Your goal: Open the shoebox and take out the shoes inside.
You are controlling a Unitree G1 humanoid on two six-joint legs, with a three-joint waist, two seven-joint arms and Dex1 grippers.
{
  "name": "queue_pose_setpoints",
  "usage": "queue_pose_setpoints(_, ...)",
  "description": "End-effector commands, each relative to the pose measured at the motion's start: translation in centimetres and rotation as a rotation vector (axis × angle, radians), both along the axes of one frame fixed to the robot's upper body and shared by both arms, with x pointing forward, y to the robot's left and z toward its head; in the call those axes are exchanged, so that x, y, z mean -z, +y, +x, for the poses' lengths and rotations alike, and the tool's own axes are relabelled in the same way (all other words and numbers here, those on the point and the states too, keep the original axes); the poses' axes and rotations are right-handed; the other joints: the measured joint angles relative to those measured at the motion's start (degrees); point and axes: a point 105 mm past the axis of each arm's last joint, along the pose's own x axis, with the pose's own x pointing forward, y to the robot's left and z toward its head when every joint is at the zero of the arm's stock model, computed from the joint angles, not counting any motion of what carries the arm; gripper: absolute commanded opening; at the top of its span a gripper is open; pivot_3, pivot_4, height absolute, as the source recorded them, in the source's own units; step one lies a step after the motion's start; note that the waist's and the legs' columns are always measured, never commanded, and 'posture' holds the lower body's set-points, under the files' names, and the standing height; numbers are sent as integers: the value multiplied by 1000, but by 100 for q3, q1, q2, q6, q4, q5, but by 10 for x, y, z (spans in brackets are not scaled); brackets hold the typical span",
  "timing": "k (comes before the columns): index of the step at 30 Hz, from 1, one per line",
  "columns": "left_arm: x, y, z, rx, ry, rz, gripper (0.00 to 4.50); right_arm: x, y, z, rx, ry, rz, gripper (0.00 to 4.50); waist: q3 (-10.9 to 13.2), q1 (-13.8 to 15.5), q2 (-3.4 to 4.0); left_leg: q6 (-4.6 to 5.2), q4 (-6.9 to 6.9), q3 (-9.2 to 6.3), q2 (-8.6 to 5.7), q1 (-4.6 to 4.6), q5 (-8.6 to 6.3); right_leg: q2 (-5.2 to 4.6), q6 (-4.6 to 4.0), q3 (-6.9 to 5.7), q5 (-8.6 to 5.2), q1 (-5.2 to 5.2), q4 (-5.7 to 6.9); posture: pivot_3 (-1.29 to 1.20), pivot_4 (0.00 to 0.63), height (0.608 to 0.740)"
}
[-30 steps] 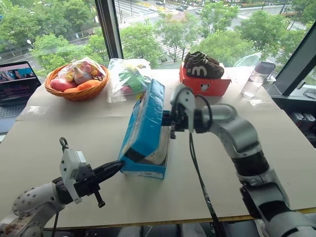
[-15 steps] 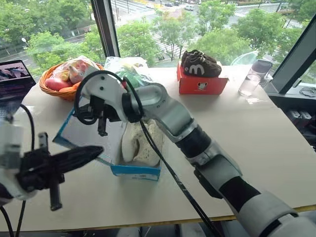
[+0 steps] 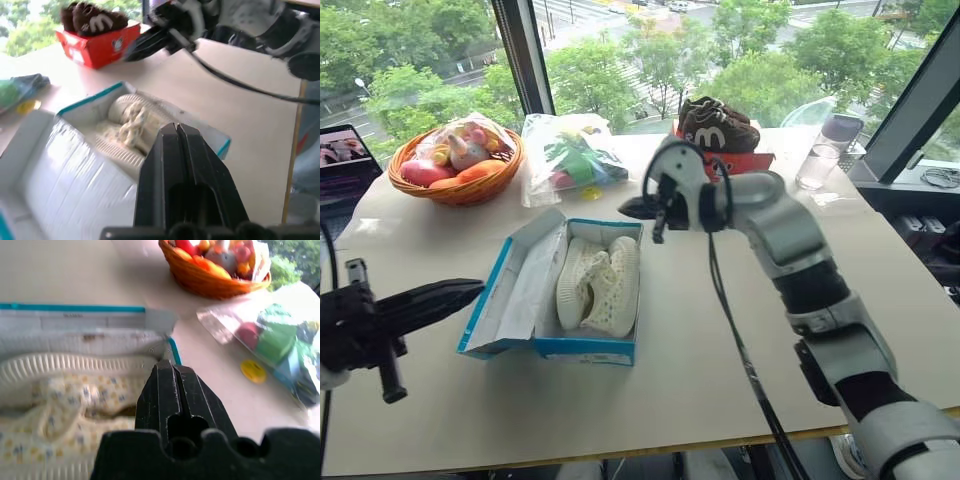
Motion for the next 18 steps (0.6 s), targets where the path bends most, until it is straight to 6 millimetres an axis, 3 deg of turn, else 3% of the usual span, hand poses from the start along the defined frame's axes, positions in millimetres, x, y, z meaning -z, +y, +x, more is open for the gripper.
queue_pose_setpoints(1, 9, 28, 6, -34, 29, 63, 49, -4, 22, -37, -152, -53, -60, 0, 7, -50, 11, 0, -2, 7, 6, 4, 0, 3, -3, 3, 2, -1, 0, 0, 150, 740)
queue_pose_setpoints(3, 13, 38, 10, -37, 39, 71, 49, 1, 30, -45, -170, -36, -69, 0, 8, -61, 14, 2, -5, 13, 13, 8, -1, 7, -5, 5, 2, -1, 3, 0, 150, 740)
queue_pose_setpoints(4, 14, 40, 11, -31, 44, 64, 0, 3, 33, -49, -183, -22, -73, 559, 9, -55, 14, 2, -5, 13, 17, 9, -1, 10, -6, 4, 2, 0, 3, 0, 150, 740)
queue_pose_setpoints(10, 25, 40, 16, 36, 85, 47, 0, 1, 53, -65, -260, 3, -94, 2494, 9, 25, 11, 0, 0, 13, 12, 5, -1, 3, -3, 4, 4, 1, -3, 0, 150, 740)
queue_pose_setpoints(15, 30, 34, 18, 82, 100, 45, 0, 9, 60, -47, -207, -36, -172, 4225, 9, 16, 11, -1, 0, 12, 13, 8, -1, 4, -5, 4, 6, -1, 0, 0, 150, 740)
queue_pose_setpoints(16, 31, 33, 18, 86, 105, 46, 0, 10, 61, -45, -205, -47, -184, 4449, 8, 16, 10, -1, 0, 12, 13, 8, -1, 4, -5, 4, 6, 0, 0, 0, 150, 740)
queue_pose_setpoints(18, 33, 33, 18, 89, 113, 59, 0, 11, 63, -41, -195, -68, -199, 4449, 9, 15, 11, -2, -1, 12, 13, 7, -1, 4, -5, 4, 6, -2, -1, 0, 150, 740)
